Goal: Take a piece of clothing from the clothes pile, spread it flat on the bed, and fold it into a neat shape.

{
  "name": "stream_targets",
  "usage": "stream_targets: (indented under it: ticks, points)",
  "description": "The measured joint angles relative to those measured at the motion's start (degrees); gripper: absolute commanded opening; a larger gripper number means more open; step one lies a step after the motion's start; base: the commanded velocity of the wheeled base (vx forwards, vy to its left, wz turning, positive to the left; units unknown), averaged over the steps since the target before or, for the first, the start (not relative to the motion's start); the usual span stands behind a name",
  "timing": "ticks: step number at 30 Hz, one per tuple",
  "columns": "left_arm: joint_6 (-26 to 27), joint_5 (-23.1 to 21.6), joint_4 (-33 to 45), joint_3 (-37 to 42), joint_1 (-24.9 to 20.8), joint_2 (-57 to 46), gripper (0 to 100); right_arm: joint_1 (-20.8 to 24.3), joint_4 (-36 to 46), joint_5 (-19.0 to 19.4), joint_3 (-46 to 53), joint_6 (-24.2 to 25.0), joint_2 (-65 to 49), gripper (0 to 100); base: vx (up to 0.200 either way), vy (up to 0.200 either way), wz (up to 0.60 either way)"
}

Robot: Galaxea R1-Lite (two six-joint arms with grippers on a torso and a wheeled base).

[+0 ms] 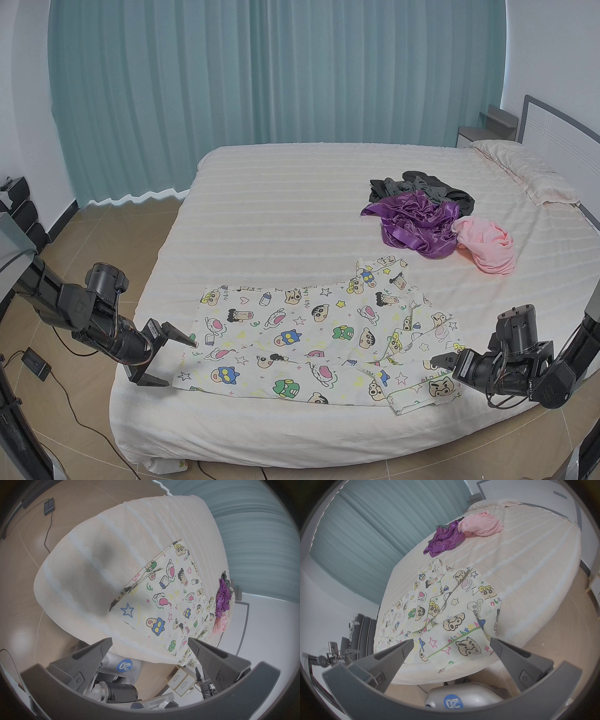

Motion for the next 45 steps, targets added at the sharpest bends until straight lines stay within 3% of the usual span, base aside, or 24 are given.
stream_targets:
  ticks: [9, 22, 23, 45]
  points:
    - [0.3, 0.3, 0.0, 0.1, -0.2, 0.1, 100, 0.0, -7.0, 0.7, -0.1, -5.1, 5.1, 100, 0.000, 0.000, 0.00]
    - [0.4, 0.3, -0.5, 0.3, -0.3, 0.1, 100, -1.2, -9.7, 0.6, 0.8, -6.3, 8.9, 100, 0.000, 0.000, 0.00]
    - [0.3, 0.3, -0.8, 0.4, -0.3, 0.1, 100, -1.2, -9.8, 0.6, 0.8, -6.3, 9.0, 0, 0.000, 0.000, 0.00]
    - [0.3, 0.8, -2.8, 1.5, -0.6, 0.2, 100, -0.6, -9.4, 0.4, 7.6, -5.8, 4.4, 0, 0.000, 0.000, 0.00]
